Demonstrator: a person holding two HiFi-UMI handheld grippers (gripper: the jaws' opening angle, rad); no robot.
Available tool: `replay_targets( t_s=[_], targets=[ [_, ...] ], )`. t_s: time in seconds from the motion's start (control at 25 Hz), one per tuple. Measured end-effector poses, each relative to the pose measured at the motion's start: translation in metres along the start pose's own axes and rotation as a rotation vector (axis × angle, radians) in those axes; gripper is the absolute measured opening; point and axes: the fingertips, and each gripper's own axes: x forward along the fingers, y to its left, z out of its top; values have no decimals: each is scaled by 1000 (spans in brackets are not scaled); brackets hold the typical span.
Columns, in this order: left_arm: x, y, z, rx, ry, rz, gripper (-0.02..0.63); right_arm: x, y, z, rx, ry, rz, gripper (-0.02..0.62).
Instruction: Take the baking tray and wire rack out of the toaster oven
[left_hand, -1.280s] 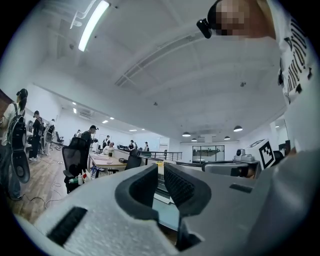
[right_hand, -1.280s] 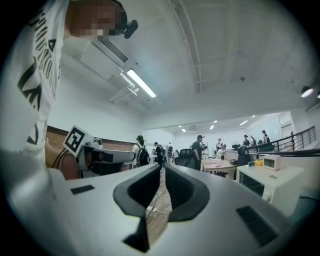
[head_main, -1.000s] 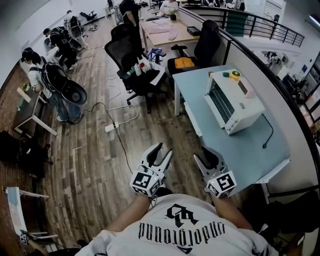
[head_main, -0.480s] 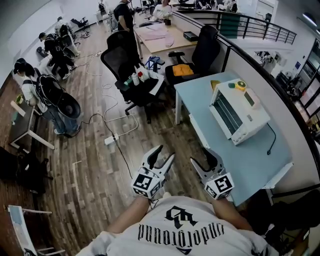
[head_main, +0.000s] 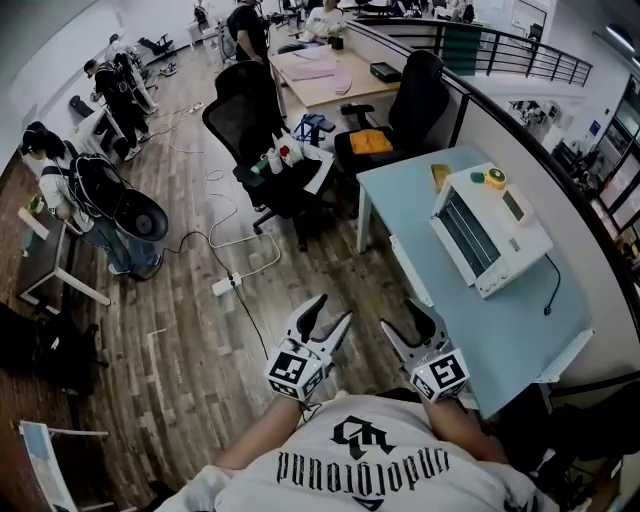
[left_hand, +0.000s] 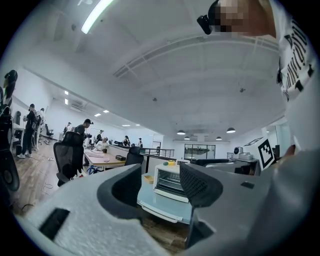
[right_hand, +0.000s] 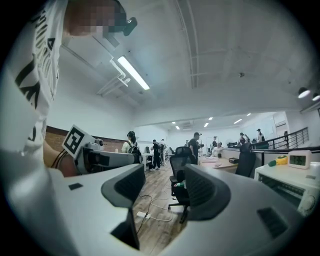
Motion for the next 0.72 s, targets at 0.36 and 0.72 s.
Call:
replay_targets(
  t_s=[0.36,0.72],
  targets=[
    [33,18,-10,-11,16,20,253,29,-30,-12,10,13,28,247],
    [112,36,-15,-15,29,44,255,53,-114,-12,22,4,13,247]
  ],
)
